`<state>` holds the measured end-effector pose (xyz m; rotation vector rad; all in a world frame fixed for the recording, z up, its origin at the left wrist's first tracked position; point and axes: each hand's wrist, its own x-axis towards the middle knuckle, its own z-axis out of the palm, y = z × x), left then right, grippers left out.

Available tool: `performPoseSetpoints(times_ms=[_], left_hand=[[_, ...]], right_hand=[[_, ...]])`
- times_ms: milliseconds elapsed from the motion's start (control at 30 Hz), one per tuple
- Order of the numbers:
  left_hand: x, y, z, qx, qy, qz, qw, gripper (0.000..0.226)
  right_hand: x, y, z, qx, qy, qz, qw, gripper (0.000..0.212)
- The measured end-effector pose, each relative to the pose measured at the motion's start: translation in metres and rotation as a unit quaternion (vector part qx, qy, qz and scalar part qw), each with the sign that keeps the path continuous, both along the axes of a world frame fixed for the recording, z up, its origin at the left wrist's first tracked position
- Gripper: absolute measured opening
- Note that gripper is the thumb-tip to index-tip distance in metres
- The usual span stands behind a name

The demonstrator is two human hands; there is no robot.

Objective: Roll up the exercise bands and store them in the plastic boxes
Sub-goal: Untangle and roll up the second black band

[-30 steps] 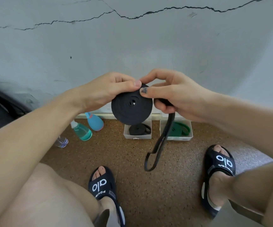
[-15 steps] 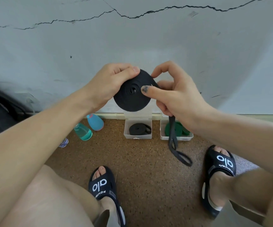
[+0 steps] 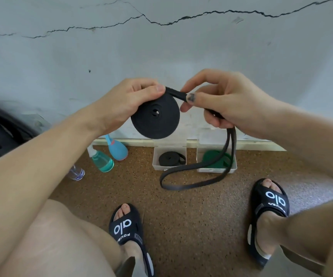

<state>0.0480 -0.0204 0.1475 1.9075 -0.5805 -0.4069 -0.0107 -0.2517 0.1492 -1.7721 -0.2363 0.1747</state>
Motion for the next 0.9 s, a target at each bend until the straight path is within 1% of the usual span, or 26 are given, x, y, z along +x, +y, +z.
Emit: performPoseSetpoints(times_ms=[100, 133, 233, 267, 300, 367, 433, 500, 567, 633, 733, 833, 900], left_hand=[[-0.001, -0.008, -0.003, -0.033, -0.009, 0.035, 0.999, 0.032], [-0.002, -0.012, -0.005, -0.038, -0.018, 0.049, 0.998, 0.034], [-0.004, -0.021, -0.010, -0.038, -0.047, 0.077, 0.995, 0.029], [-0.005, -0.023, -0.009, -0.041, -0.032, 0.077, 0.996, 0.029], [-0.006, -0.023, -0.006, -0.037, 0.001, 0.067, 0.997, 0.029], [-0.009, -0.020, 0.002, 0.015, 0.064, 0.020, 0.998, 0.035], [-0.012, -0.015, 0.004, 0.082, 0.069, -0.030, 0.994, 0.044], [-0.012, -0.011, 0.003, 0.094, 0.054, -0.042, 0.993, 0.047], [-0.011, -0.008, 0.002, 0.073, 0.033, -0.028, 0.996, 0.039], [-0.007, -0.005, 0.002, 0.038, 0.003, 0.004, 0.999, 0.034], [-0.002, -0.001, 0.000, -0.004, -0.044, 0.051, 0.998, 0.035], [-0.001, -0.010, -0.009, -0.014, -0.059, 0.087, 0.994, 0.036], [-0.004, -0.020, -0.014, -0.023, -0.059, 0.101, 0.993, 0.037]], right_hand=[[-0.005, 0.013, -0.011, 0.056, 0.003, -0.037, 0.998, 0.008], [-0.008, 0.017, -0.015, 0.072, 0.004, -0.049, 0.996, 0.012], [-0.014, 0.027, -0.026, 0.101, -0.010, -0.088, 0.991, 0.022], [-0.015, 0.028, -0.027, 0.106, -0.016, -0.100, 0.989, 0.022], [-0.014, 0.028, -0.027, 0.104, -0.019, -0.103, 0.989, 0.021], [-0.013, 0.027, -0.025, 0.089, -0.005, -0.069, 0.994, 0.017], [-0.011, 0.026, -0.023, 0.079, 0.026, -0.015, 0.996, 0.014], [-0.009, 0.026, -0.023, 0.079, 0.057, 0.012, 0.995, 0.013], [-0.005, 0.021, -0.018, 0.081, 0.066, 0.015, 0.994, 0.016], [-0.001, 0.014, -0.012, 0.071, 0.047, 0.001, 0.996, 0.020], [0.001, 0.006, -0.006, 0.043, -0.003, -0.028, 0.999, 0.013], [-0.005, 0.012, -0.015, 0.064, -0.008, -0.065, 0.996, 0.007], [-0.011, 0.019, -0.024, 0.075, -0.012, -0.089, 0.993, 0.017]])
